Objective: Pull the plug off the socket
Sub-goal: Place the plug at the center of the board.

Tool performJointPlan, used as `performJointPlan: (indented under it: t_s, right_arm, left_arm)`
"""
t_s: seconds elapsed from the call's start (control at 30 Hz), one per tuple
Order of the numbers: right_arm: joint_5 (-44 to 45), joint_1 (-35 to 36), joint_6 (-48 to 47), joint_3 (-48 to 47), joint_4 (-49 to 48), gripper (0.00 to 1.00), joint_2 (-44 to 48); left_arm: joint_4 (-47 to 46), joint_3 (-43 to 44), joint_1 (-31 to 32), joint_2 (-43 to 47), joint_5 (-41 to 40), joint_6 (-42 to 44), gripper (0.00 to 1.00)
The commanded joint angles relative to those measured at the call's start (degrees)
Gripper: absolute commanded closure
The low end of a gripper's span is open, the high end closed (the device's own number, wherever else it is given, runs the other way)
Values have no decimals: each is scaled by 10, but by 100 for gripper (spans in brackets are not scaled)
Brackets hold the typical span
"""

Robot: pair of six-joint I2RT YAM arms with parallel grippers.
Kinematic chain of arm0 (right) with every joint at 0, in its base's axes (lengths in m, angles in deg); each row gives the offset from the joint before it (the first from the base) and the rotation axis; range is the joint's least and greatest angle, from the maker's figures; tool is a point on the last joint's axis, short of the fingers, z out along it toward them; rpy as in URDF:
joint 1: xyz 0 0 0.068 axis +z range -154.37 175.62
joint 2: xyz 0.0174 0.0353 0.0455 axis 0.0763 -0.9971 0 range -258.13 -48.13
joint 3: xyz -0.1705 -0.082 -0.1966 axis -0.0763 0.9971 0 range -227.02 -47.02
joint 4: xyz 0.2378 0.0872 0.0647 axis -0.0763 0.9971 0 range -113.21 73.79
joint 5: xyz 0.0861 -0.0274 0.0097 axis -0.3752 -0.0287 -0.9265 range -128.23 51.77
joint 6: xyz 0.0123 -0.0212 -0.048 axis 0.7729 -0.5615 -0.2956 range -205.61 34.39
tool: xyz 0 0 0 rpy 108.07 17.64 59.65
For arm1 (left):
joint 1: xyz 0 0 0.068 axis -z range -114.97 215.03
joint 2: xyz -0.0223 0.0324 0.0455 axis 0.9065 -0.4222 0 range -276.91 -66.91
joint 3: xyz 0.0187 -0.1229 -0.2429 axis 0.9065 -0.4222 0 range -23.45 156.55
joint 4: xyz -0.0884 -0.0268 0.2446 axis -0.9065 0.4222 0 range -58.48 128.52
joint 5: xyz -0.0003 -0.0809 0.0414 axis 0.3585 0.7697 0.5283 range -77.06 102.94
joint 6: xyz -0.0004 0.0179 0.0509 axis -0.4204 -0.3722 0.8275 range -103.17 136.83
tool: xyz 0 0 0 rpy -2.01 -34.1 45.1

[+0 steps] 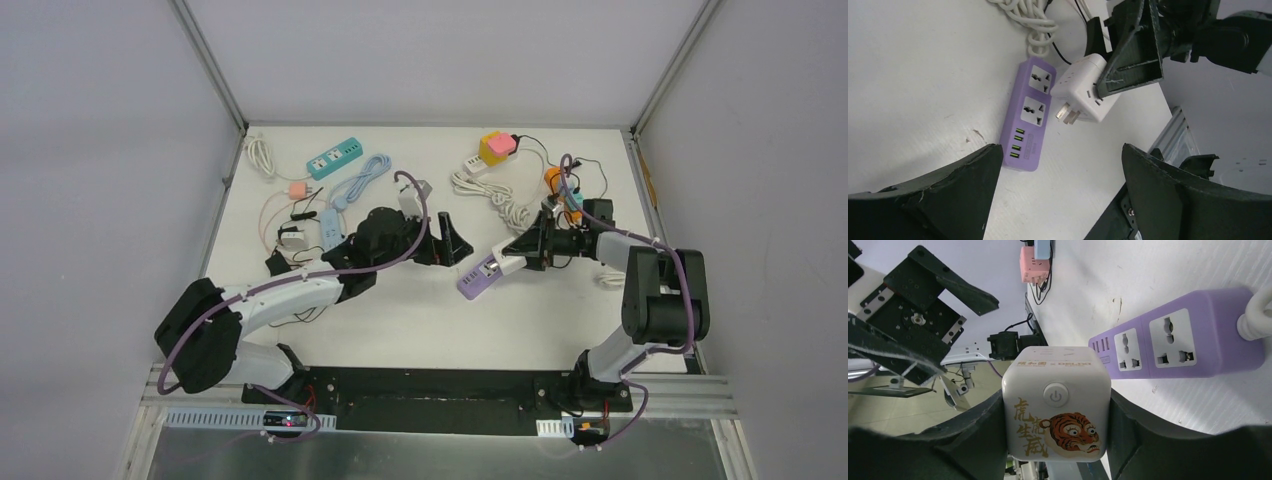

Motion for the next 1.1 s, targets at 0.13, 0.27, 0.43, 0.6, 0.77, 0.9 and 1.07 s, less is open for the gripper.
performJointPlan:
  t_s: [0.13, 0.27, 0.43, 0.6, 0.77, 0.9, 1.07]
  right_arm:
    - [-45, 11, 14, -36, 26, 100, -26]
    - [-49, 20, 9, -41, 34, 100, -32]
    - [-52, 25, 1, -43, 46, 100, -33]
    - [-54, 26, -1, -44, 47, 100, -33]
    - [-56, 26, -1, -44, 48, 100, -34]
    - [-57, 26, -1, -45, 52, 100, -38]
    - [-59, 37, -3, -47, 56, 100, -41]
  left_arm:
    - [50, 100, 54, -73, 6, 68, 5]
    - [79, 141, 73, -112, -3, 104, 2]
    - [133, 193, 87, -154, -20, 143, 1]
    - [167, 229, 96, -186, -30, 175, 1]
    - [191, 258, 101, -219, -22, 198, 5]
    - [196, 276, 104, -237, -15, 228, 8]
    - [205, 299, 106, -258, -16, 255, 13]
